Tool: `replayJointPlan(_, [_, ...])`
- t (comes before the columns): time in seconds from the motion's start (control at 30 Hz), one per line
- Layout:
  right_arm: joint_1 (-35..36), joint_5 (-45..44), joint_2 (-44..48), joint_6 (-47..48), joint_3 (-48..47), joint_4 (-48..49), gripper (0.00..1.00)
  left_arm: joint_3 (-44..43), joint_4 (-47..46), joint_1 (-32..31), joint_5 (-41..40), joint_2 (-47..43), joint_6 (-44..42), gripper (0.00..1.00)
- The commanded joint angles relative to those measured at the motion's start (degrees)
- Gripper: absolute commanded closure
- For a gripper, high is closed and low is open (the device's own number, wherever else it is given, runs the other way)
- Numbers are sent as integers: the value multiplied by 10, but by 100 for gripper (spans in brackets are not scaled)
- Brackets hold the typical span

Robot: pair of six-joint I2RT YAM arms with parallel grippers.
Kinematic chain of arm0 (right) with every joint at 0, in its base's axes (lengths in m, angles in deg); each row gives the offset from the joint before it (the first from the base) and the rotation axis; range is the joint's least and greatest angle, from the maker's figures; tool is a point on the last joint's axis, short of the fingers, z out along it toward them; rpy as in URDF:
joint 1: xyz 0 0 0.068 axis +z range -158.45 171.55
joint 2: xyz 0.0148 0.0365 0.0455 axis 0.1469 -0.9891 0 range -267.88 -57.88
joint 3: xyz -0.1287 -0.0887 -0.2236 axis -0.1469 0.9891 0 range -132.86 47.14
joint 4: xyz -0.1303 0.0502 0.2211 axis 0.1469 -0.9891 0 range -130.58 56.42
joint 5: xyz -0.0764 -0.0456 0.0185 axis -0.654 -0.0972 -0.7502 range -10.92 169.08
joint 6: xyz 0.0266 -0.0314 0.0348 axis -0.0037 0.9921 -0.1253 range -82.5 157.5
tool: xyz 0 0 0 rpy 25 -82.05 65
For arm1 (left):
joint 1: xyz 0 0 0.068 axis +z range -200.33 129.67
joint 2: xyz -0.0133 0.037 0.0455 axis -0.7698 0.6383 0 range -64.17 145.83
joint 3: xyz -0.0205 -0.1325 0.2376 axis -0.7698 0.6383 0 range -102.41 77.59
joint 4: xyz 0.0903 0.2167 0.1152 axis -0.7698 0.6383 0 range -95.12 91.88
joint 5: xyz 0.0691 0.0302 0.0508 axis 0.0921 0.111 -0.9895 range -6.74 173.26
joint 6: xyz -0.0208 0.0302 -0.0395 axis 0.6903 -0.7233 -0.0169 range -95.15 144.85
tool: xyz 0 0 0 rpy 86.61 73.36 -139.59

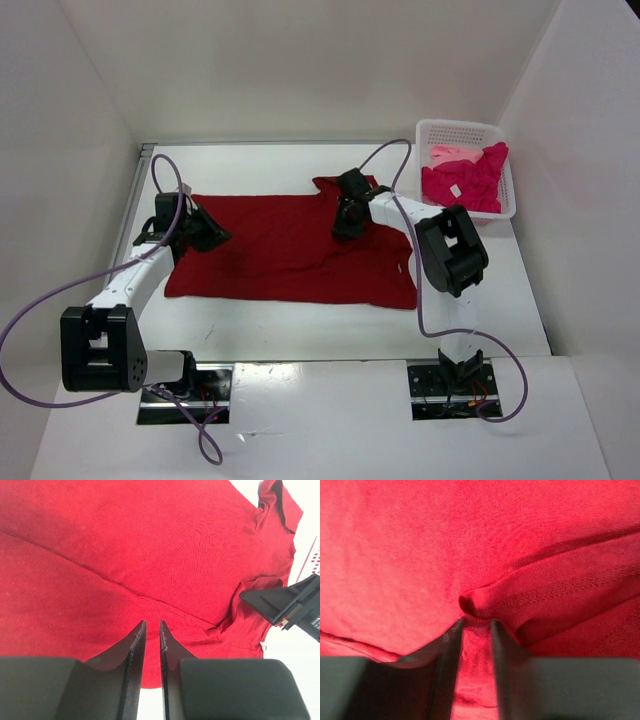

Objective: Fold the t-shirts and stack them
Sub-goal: Fold the flattened tshirt in 1/3 of the way

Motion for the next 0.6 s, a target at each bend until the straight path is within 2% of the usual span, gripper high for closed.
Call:
replayJointPlan(0.0, [10,-10,-13,6,-29,-10,76,3,-16,1,8,0,-16,76])
replayJointPlan(0.07, [15,-16,-6,5,-35,-10,86,3,-16,1,8,5,-16,76])
replayJointPlan(0.2, [16,-21,0,5,-41,-10,96,-2,-22,1,8,11,-16,75])
replayJointPlan(0.33, [16,-9,6,5,-59,-1,99,-14,-22,1,14,17,-16,75])
replayJointPlan(0.5, [16,7,1,10,-76,0,97,-39,-16,1,2,26,-16,75])
replayJointPlan(0.53, [16,8,0,14,-81,0,93,-44,-16,1,0,27,-16,73])
replayJointPlan(0.57, [16,17,-4,16,-88,0,84,-55,-16,1,-4,33,-16,72])
